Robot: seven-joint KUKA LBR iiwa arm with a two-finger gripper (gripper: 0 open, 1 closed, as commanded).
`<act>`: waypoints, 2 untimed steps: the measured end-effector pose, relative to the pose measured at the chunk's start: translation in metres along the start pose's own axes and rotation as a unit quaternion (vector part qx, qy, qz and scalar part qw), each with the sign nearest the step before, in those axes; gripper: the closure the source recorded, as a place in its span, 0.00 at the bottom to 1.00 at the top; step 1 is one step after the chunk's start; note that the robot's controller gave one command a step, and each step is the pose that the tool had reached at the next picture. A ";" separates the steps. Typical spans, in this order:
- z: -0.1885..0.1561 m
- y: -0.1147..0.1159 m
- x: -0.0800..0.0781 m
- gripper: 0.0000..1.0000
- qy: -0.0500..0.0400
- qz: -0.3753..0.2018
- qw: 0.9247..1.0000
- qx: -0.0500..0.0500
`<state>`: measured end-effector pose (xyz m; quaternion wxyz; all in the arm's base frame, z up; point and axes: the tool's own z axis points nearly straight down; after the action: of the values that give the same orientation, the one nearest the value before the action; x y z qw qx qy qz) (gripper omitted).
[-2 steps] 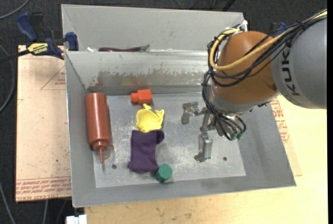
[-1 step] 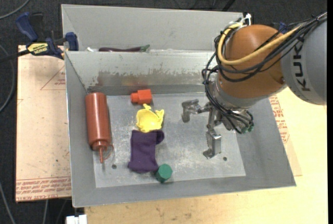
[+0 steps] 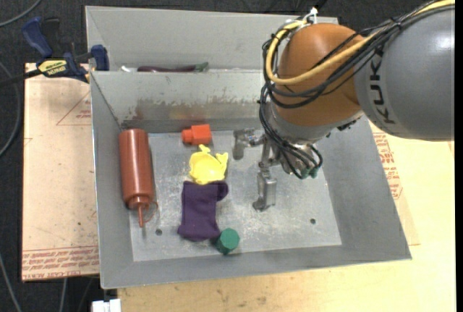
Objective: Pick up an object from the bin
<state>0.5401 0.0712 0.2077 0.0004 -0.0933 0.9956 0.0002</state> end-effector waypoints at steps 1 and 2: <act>-0.014 0.010 -0.039 0.00 0.001 0.039 0.999 -0.003; -0.002 0.017 -0.054 0.00 -0.005 -0.039 0.999 0.001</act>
Offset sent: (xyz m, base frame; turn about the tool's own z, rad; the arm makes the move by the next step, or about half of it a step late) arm 0.0160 0.0647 -0.0380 -0.0035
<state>0.5902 0.0979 0.2102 0.0053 -0.1319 0.9912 0.0000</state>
